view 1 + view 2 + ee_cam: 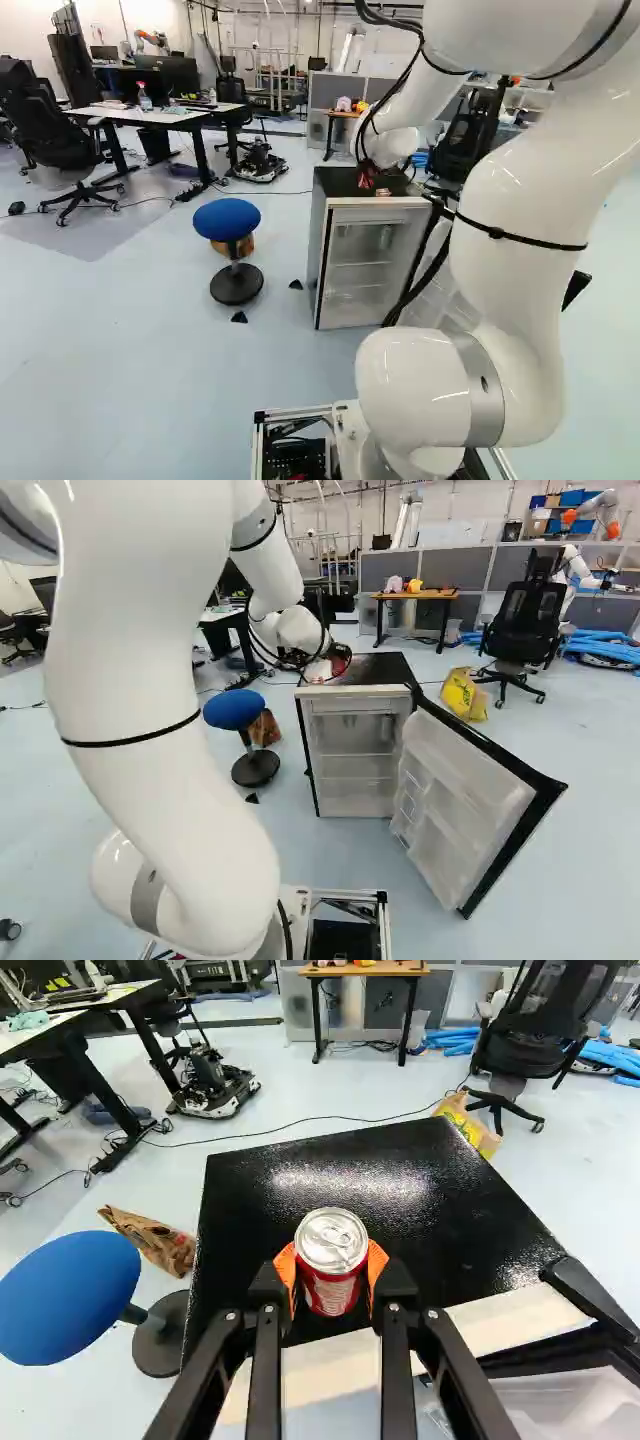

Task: Grab a drink from the fridge

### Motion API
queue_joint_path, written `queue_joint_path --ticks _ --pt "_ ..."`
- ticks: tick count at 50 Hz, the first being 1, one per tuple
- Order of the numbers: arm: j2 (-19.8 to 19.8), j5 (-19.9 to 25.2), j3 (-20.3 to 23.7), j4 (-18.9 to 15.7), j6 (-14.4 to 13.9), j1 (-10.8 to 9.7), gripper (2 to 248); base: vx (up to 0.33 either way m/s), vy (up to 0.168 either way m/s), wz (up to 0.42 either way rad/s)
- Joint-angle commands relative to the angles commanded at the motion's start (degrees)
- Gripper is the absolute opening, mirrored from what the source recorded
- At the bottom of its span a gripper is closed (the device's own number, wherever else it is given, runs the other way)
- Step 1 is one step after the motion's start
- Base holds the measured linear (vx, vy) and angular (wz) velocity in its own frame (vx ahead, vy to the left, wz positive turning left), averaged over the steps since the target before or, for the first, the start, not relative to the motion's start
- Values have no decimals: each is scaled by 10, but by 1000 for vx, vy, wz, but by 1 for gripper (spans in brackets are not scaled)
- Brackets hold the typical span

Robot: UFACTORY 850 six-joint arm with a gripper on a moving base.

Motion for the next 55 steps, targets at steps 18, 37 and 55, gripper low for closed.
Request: queue_joint_path --ticks 18,37,55 --pt "-26 -1 -30 4 0 3 91 0 0 0" --pt "-44 -1 -51 4 0 5 91 0 0 0" --pt "-71 -1 -72 4 0 7 91 0 0 0"
